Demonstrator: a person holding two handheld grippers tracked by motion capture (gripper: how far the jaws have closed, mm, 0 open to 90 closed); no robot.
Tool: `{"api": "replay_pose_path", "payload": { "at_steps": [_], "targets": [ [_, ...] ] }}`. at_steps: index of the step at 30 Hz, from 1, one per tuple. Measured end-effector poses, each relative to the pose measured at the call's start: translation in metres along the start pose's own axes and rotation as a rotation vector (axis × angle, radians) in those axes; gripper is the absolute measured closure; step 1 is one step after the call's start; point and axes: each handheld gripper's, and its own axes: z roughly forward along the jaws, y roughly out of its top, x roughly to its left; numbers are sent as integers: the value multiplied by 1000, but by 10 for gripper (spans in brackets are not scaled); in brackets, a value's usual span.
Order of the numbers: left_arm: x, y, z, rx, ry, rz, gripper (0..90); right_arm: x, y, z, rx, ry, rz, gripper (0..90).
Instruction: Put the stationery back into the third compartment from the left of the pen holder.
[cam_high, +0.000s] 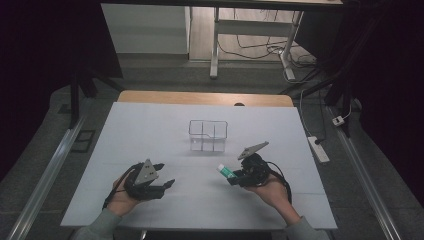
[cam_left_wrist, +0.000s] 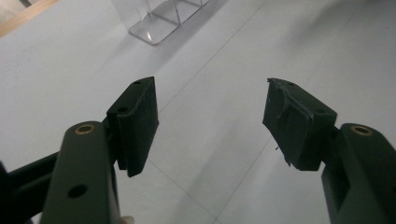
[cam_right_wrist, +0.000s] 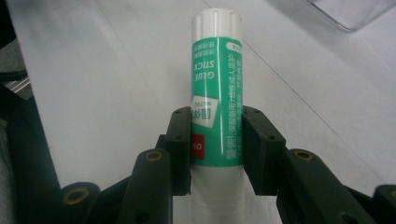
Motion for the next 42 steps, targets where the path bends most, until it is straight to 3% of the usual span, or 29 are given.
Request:
{"api": "replay_pose_path", "payload": {
  "at_steps": [15,28,42],
  "targets": [
    [-12,15,13,-2,-12,60,319,9,23,17,26,35,-32,650],
    [-24,29,25,5,-34,136,295,14,37,27,57,65,-41,650],
    [-30,36,37,23,-49,158,268,19,45,41,108,94,-60,649]
  ]
}}
